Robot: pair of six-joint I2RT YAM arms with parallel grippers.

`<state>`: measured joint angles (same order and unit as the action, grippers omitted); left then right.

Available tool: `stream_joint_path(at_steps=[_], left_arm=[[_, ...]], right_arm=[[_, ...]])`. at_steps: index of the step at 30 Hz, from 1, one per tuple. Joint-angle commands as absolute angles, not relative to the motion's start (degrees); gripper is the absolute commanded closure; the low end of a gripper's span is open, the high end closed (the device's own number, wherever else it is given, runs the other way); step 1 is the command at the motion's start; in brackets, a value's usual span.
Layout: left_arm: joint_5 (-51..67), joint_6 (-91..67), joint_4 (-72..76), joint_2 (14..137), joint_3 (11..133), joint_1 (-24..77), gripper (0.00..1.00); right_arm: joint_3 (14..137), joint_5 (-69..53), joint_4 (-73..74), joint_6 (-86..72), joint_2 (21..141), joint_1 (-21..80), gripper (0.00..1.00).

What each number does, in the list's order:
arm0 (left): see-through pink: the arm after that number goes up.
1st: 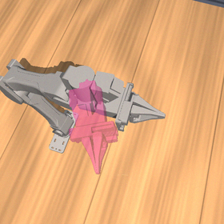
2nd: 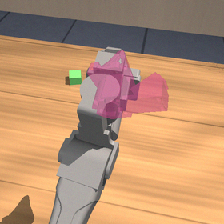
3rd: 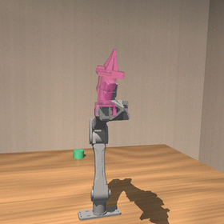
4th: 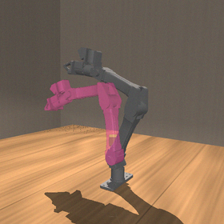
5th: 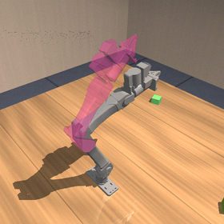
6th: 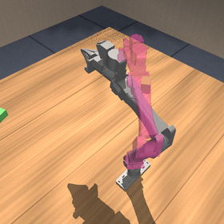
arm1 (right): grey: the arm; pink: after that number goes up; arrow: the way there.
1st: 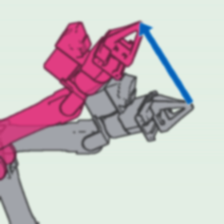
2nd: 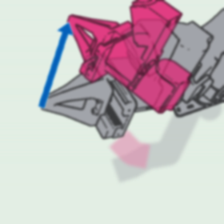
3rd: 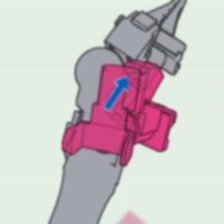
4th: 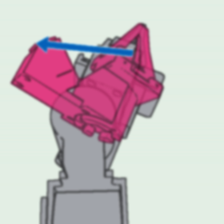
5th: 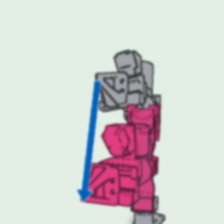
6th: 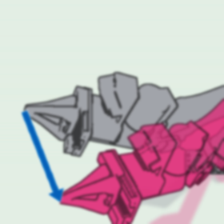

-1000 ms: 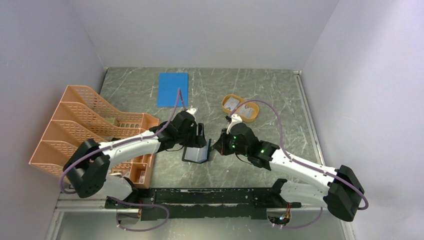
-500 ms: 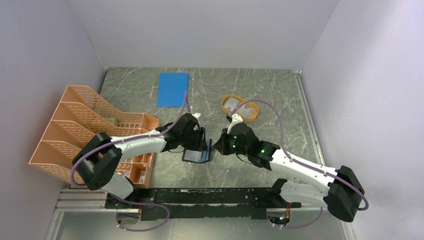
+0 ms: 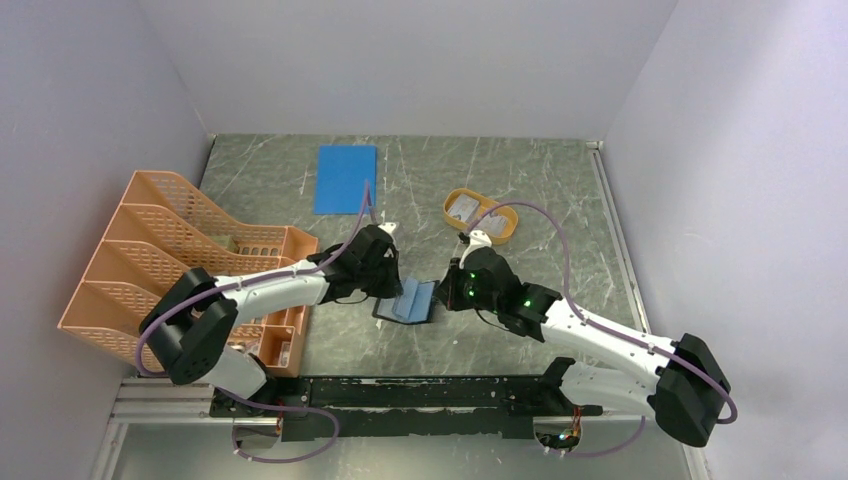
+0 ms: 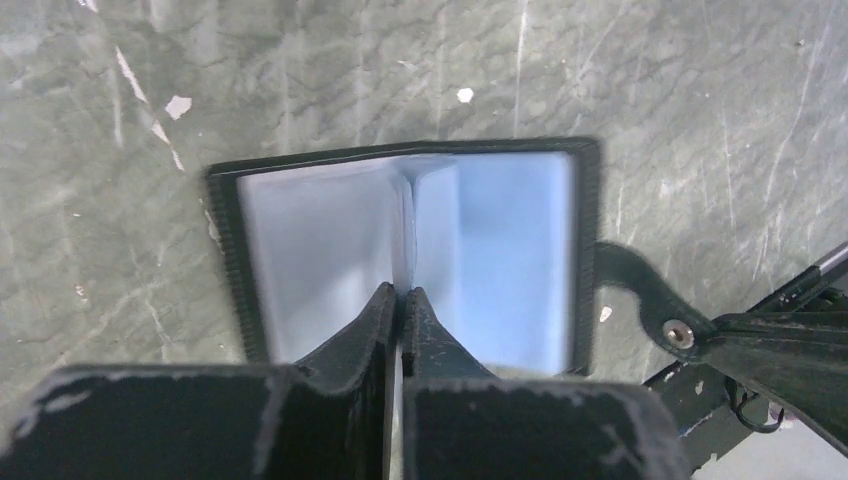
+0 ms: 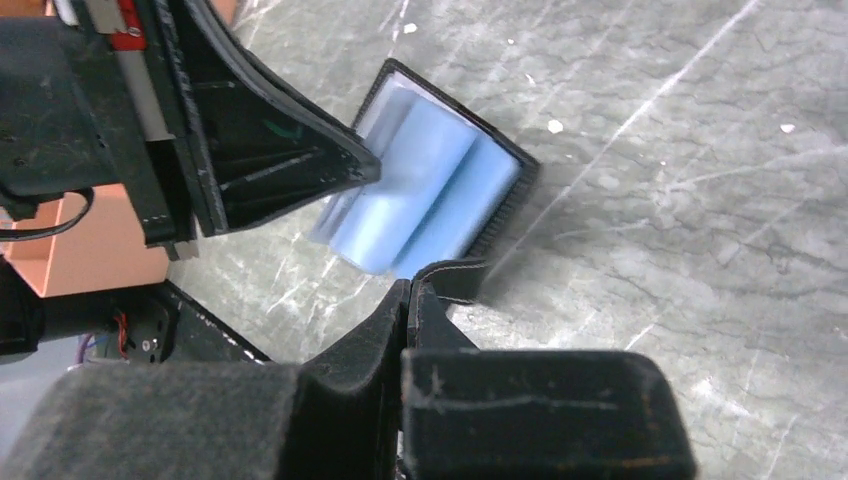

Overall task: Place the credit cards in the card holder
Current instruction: Open the card holder at the center of the board.

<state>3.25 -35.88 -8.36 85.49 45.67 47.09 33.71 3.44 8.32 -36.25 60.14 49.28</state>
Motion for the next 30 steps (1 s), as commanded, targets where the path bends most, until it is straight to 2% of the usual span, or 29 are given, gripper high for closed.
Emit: stream_joint_path(at_steps=[1, 4, 7, 8, 9, 12, 19, 23, 30], left_arm=[[0.2, -36.0, -10.0, 85.2, 44.0, 47.0, 0.95], [0.1, -36.7, -9.9, 84.5, 43.4, 47.0, 0.95], [0.1, -37.3, -9.6, 84.5, 43.2, 47.0, 0.95], [0.1, -37.5, -9.6, 84.5, 43.2, 47.0, 0.95], [0.1, -37.8, -9.5, 84.4, 43.2, 47.0, 0.95], [0.4, -38.8, -9.5, 84.5, 43.6, 47.0, 0.95], [1.4, -41.0, -9.2, 84.0, 43.7, 47.0, 0.95], [1.2, -41.9, -9.3, 84.2, 43.9, 47.0, 0.95], [3.1, -44.9, -8.2, 84.0, 42.9, 47.0, 0.95]], right_arm=[[32.6, 7.9, 11.7, -39.7, 59.8, 48.4, 1.00], [32.2, 10.2, 14.3, -41.3, 58.8, 48.0, 0.98], [32.2, 10.1, 14.9, -40.9, 56.5, 47.9, 0.76], [32.5, 9.7, 15.1, -40.5, 55.8, 47.9, 0.63], [32.9, 9.2, 15.4, -40.0, 55.4, 47.9, 0.55], [35.1, 6.6, 15.9, -38.2, 55.1, 48.0, 0.42], [36.2, -3.7, 7.6, -40.4, 61.1, 48.0, 0.39], [35.7, -5.6, 4.0, -41.8, 68.3, 48.2, 0.37], [35.5, -5.3, -1.3, -41.3, 75.6, 50.2, 0.28]])
